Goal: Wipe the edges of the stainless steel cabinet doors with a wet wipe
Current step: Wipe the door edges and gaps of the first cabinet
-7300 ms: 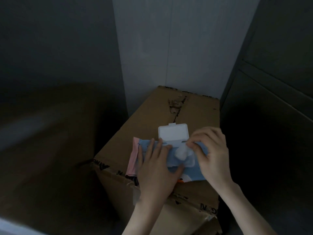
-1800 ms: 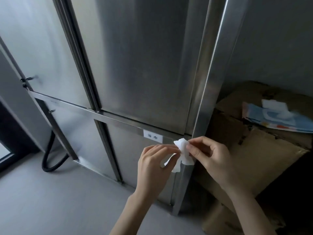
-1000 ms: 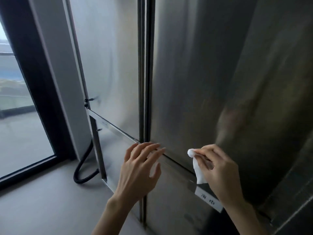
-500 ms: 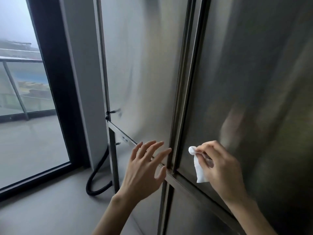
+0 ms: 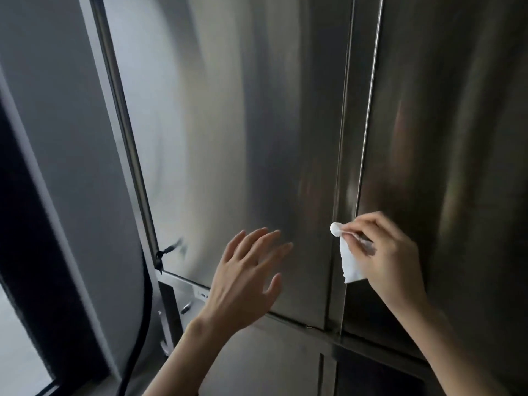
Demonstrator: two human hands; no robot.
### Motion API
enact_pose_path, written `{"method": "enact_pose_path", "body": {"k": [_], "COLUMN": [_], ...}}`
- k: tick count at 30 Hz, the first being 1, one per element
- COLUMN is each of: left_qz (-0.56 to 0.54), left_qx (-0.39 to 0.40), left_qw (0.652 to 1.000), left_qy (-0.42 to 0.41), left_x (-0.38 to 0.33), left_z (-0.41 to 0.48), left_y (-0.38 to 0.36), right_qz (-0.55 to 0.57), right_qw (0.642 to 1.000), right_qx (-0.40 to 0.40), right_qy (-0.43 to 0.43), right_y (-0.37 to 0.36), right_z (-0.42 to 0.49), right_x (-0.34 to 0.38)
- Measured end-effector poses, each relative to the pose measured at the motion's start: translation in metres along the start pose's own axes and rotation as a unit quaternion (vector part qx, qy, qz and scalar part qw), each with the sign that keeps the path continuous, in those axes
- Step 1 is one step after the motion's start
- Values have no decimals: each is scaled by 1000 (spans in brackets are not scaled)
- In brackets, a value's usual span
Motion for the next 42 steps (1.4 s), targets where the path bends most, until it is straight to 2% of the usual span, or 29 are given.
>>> {"method": "enact_pose_path", "body": {"k": [11, 16, 21, 27, 30, 34, 36, 39, 42], "left_qz": [-39, -28, -20, -15, -21, -37, -34, -26, -10], "left_qx": [-123, -178, -214, -256, -279, -322, -334, -344, -344], "left_qw": [987, 978, 969, 958, 947, 928, 922, 916, 914], "left_qy": [-95, -107, -122, -130, -157, -185, -192, -206, -214], "left_x": [10, 15, 23, 33, 31, 32, 34, 37, 41], "left_z": [106, 164, 211, 272, 290, 296, 298, 302, 311], "left_y": [9, 22, 48, 85, 89, 80, 76, 75, 83], "right_qz": [-71, -95, -145, -258, -298, -335, -364, -393, -372], "right_qw": [992, 979, 957, 903, 887, 901, 894, 880, 882], "right_qx": [-84, -130, -172, -224, -214, -138, -118, -117, -135], "right_qy": [58, 121, 185, 260, 280, 240, 235, 242, 255], "right_y": [7, 10, 22, 34, 32, 27, 27, 30, 36], "right_z": [89, 133, 193, 254, 255, 234, 226, 235, 268], "right_x": [-1, -4, 2, 6, 2, -10, -12, -6, 10]}}
Point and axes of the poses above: each hand's wrist, its own z-axis towards the middle knuckle, its own y-axis out of the back of the hand, x = y × z, the point moved 2 cm from there along z, towards the middle knuckle, and after that the axes turned 1 degree about z, right-handed, at the moved point
